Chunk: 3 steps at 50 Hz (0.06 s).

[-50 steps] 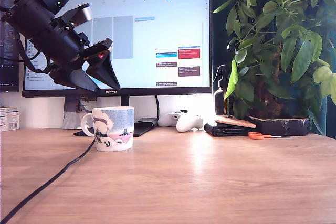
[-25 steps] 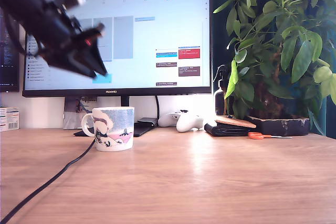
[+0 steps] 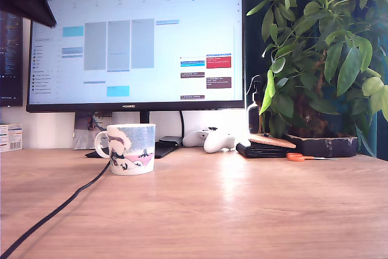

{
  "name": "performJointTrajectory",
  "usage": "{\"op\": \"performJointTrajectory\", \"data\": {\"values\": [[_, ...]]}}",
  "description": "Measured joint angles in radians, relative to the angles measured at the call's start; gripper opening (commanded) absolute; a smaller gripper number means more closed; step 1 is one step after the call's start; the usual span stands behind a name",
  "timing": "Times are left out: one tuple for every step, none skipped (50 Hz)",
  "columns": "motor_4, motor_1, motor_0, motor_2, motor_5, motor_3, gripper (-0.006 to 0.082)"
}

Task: Pick the grey coffee capsule and place it inside the blue coffee cup

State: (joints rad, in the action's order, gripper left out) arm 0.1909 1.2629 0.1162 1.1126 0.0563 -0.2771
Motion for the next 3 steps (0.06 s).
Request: {"op": "performJointTrajectory", "data": {"values": [[-0.001,-0.008,-0.002,0.000,0.000,-0.004,-0.0021],[-0.004,-0.016,-0.003,0.000,0.000,-0.006,-0.0021],[-0.008,-0.023,-0.005,0.000,0.000,-0.009,-0.0021]]}}
